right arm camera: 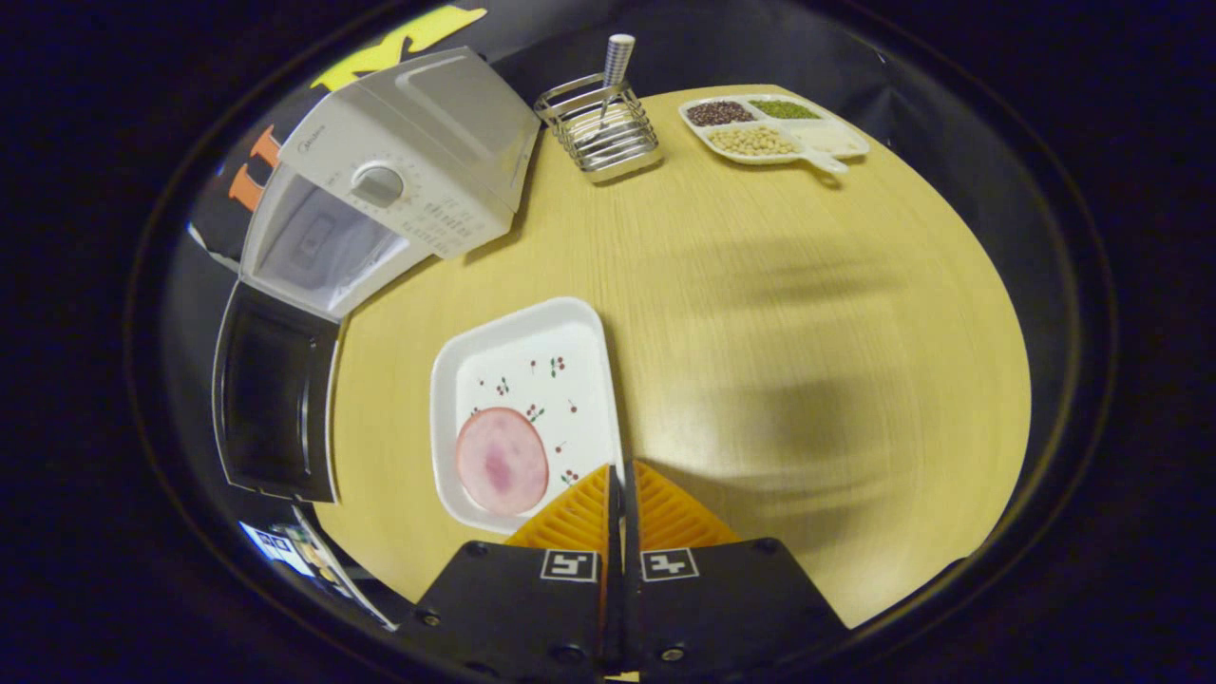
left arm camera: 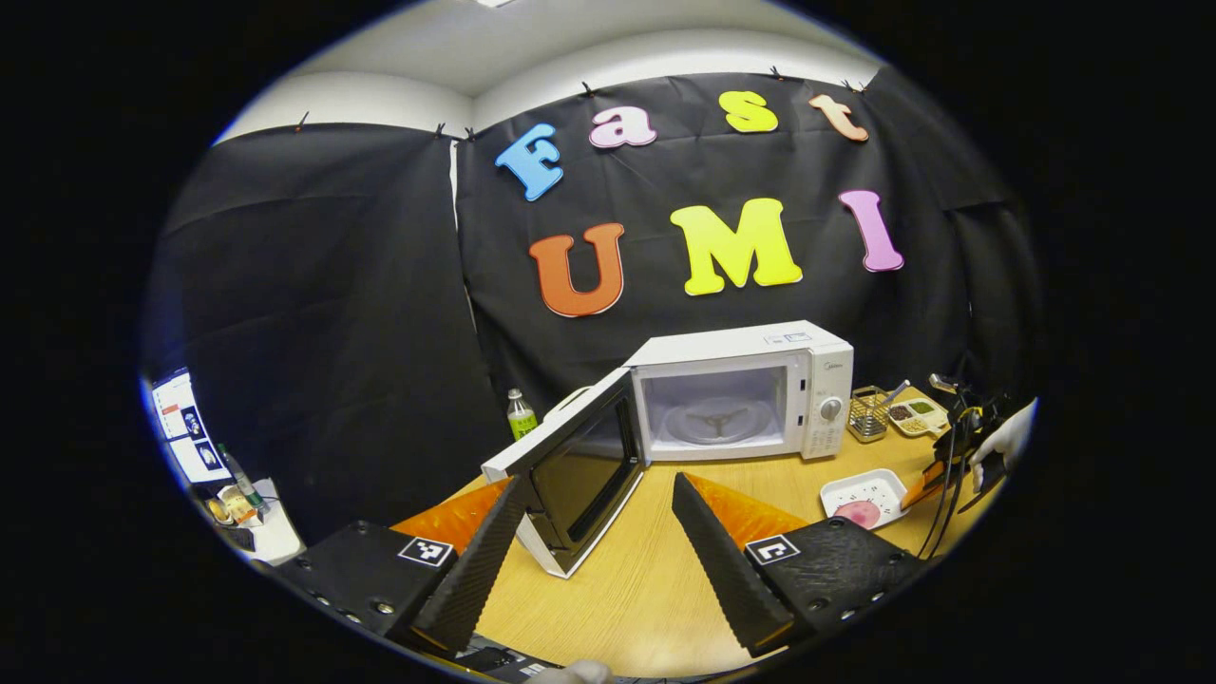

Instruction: Open the microwave oven with the left hand, put the food in, and close the microwave oven.

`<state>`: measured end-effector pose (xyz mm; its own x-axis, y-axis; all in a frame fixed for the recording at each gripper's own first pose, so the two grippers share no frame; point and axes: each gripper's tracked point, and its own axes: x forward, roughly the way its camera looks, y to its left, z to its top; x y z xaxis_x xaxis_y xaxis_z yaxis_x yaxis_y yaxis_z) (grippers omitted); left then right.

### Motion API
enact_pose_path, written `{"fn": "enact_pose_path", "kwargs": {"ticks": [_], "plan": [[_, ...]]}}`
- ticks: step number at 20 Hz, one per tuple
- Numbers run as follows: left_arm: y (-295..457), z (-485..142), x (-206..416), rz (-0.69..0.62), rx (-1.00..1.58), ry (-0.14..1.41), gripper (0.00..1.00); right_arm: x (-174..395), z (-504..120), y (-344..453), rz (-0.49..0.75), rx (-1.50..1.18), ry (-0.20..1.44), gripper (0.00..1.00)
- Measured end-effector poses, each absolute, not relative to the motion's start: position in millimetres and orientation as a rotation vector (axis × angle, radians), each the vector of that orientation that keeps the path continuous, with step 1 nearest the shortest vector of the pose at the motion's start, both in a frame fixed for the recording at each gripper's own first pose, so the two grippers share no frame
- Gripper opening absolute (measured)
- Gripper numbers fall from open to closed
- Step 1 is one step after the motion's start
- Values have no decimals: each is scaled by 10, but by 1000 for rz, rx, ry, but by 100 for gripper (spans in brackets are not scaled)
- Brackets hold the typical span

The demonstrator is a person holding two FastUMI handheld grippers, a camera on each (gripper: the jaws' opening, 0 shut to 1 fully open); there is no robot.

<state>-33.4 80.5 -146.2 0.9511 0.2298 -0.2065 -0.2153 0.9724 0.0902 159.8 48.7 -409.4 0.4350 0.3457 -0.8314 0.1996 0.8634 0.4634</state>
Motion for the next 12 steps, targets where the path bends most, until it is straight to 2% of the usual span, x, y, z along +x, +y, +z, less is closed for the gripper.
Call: {"fn": "enact_pose_path", "kwargs": {"ticks": [6, 12], "plan": [[924, -1326, -254, 128, 73, 208, 96, 1606, -4002, 594, 120, 744, 1004, 4], [1062, -1302, -136, 99, 77, 198, 95, 1640, -4152, 769, 154, 897, 860, 4]]}}
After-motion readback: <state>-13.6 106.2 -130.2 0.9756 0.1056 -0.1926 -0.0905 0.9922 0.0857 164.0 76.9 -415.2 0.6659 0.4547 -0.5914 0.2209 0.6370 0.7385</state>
